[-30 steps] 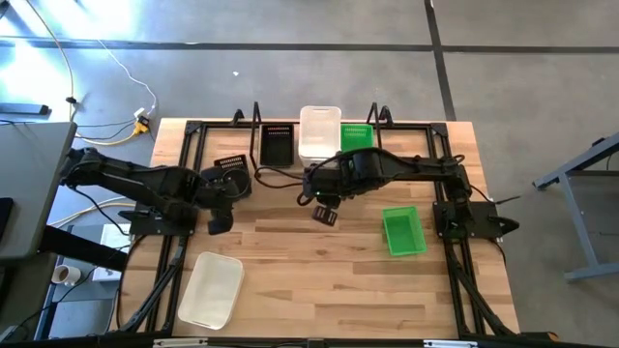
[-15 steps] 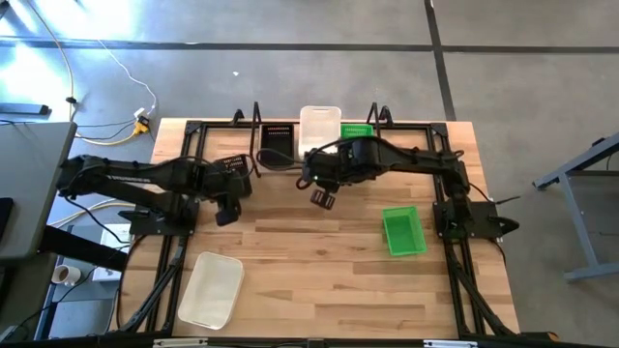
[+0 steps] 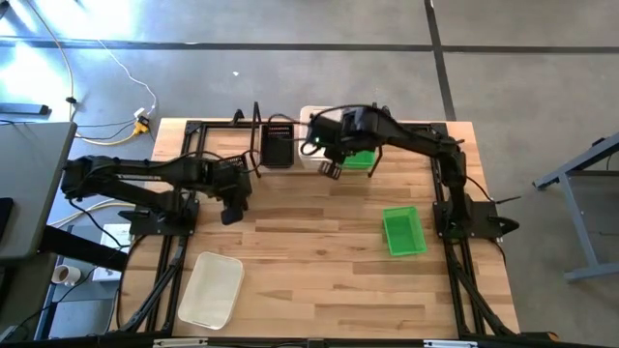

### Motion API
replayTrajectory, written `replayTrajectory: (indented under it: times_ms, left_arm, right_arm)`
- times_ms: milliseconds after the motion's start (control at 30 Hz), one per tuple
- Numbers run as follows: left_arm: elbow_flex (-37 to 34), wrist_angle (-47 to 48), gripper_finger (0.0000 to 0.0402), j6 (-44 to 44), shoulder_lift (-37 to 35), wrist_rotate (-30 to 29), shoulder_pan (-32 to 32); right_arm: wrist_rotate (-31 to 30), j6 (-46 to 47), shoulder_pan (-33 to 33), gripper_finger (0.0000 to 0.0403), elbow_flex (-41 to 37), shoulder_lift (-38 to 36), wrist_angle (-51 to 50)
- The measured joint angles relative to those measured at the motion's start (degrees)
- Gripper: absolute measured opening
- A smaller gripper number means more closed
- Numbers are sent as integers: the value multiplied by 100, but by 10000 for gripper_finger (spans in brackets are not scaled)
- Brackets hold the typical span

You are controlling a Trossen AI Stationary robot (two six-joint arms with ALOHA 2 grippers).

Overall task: Stack baskets on shelf by color
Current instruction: Stack the black basket on top of the other black baskets on the shelf

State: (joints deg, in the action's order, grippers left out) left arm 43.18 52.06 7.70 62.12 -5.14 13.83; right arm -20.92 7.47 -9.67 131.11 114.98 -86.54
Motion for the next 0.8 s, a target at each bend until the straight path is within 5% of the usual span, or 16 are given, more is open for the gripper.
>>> replayTrajectory:
  times_ms: [800]
  left_arm:
    - [0, -297, 161, 63, 1816, -331, 609]
  right_arm:
    - [506, -892, -695, 96, 0, 0, -158]
